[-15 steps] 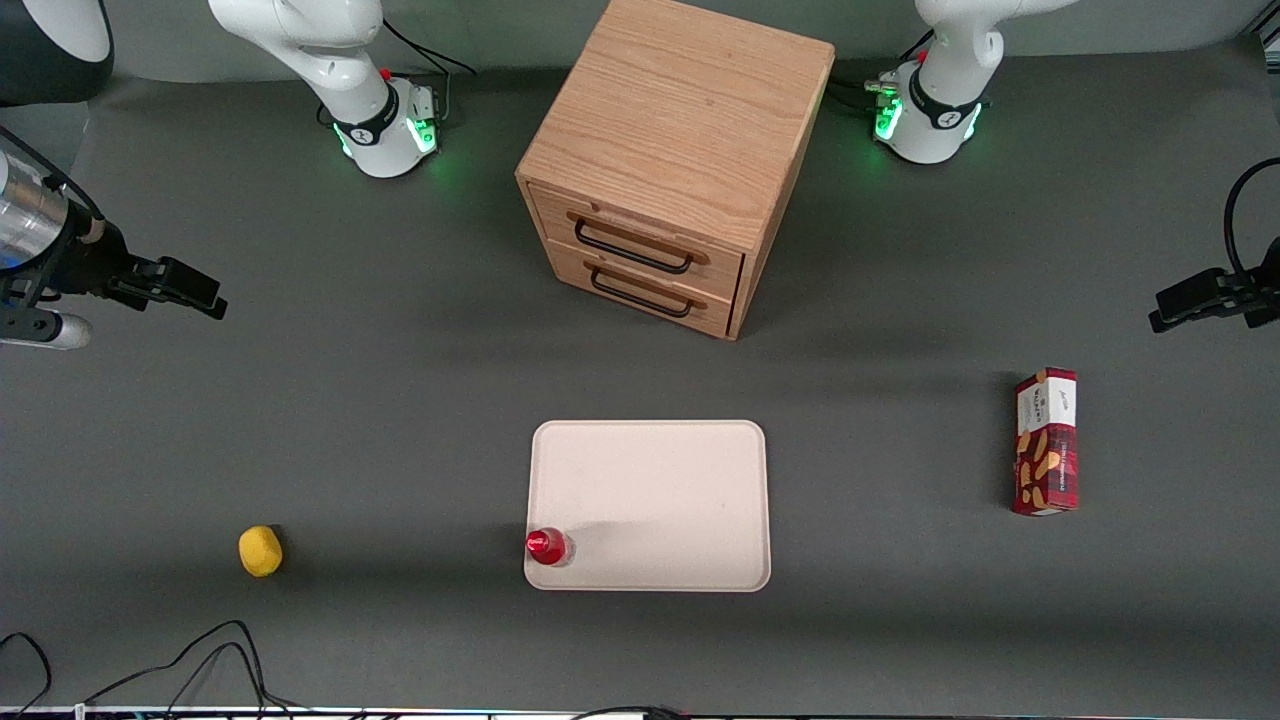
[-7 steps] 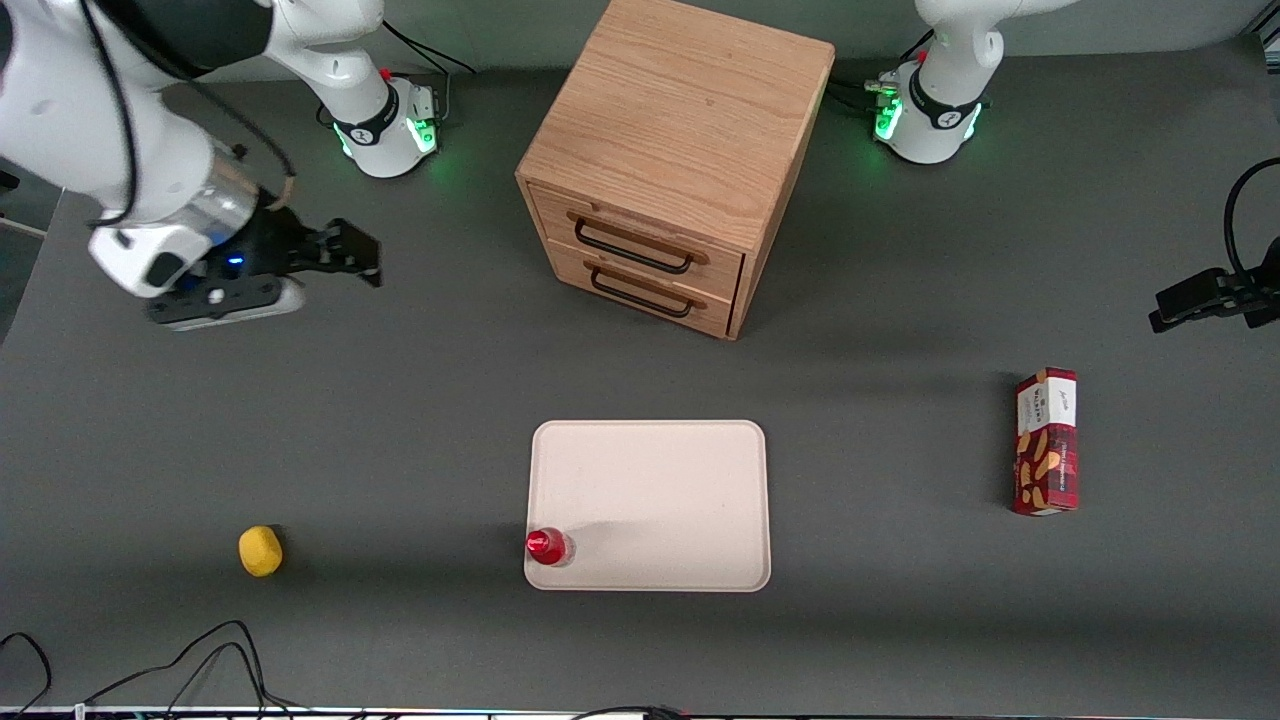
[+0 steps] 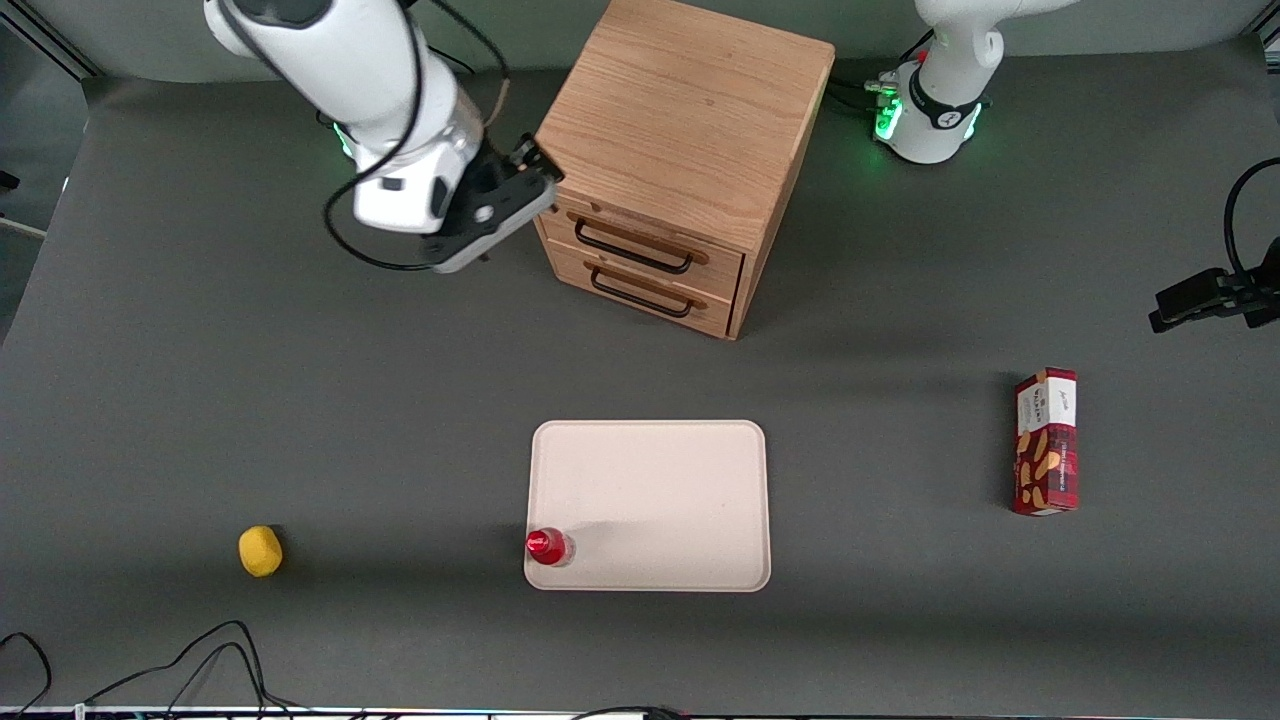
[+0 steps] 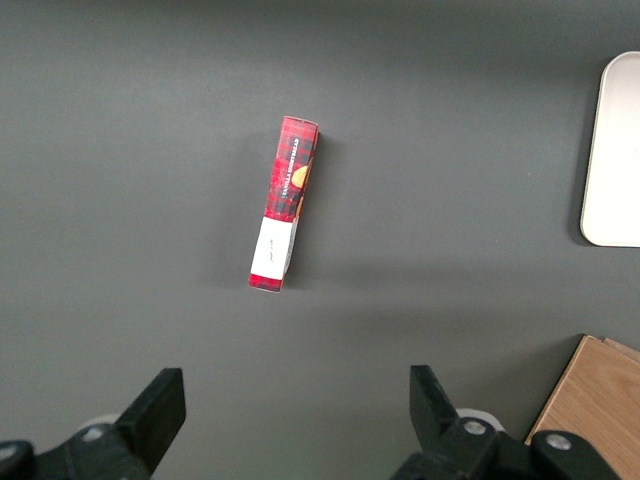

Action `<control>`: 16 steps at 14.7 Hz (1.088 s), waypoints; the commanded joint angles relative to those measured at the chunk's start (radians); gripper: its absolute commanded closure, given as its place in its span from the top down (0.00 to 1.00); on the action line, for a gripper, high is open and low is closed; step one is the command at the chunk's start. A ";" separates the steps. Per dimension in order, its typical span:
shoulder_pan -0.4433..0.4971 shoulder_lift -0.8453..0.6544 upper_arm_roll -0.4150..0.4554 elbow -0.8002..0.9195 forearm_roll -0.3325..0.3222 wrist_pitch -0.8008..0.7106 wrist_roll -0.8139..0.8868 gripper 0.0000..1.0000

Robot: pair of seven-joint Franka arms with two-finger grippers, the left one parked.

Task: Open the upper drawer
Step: 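Move the right gripper toward the wooden cabinet's upper drawer handle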

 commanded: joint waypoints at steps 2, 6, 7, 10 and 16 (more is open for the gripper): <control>-0.007 0.067 0.017 0.064 0.008 0.021 -0.293 1.00; -0.004 0.113 0.028 0.064 0.022 0.035 -0.353 1.00; -0.004 0.124 0.029 0.062 0.042 0.035 -0.355 1.00; 0.014 0.147 0.031 0.061 0.067 0.035 -0.404 1.00; 0.028 0.211 0.046 0.051 0.071 0.035 -0.467 1.00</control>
